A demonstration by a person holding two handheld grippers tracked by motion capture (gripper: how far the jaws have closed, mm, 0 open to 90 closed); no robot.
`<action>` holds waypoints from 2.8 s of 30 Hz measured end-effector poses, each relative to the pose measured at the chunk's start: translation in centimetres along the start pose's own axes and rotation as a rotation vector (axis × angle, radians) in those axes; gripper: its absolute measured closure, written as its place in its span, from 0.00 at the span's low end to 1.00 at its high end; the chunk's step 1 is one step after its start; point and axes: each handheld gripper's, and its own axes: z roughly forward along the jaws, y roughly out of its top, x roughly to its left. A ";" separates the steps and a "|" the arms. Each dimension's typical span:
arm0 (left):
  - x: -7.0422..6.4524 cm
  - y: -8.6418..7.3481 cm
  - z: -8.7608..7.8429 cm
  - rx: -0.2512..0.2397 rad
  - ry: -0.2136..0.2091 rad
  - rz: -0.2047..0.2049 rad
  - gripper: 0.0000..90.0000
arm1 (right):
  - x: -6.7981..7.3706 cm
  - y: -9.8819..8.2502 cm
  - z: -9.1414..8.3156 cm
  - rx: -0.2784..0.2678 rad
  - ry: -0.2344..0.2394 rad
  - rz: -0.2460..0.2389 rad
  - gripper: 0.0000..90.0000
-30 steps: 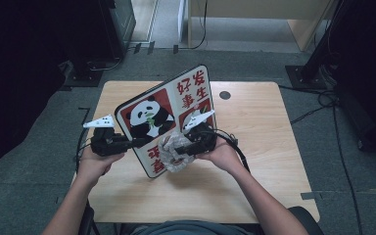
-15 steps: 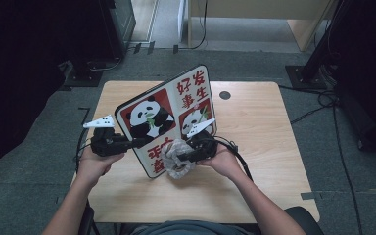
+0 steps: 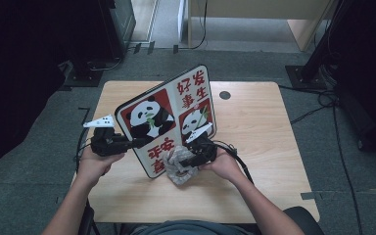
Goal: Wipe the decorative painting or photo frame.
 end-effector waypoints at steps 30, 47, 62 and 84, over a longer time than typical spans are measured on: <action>0.1 0.0 -0.2 0.003 -0.007 -0.007 0.82 | 1.8 4.8 -5.9 -0.075 0.036 0.017 0.70; 0.1 -0.1 -1.1 -0.012 -0.007 -0.002 0.85 | 4.1 11.6 -10.1 -0.157 0.003 -0.020 0.70; -0.1 -0.2 -1.3 -0.016 0.005 0.000 0.86 | 6.8 16.5 -11.9 -0.181 -0.017 -0.096 0.70; -0.1 -0.2 -1.3 -0.012 0.011 0.011 0.87 | 7.0 16.4 -9.9 -0.167 -0.033 -0.112 0.70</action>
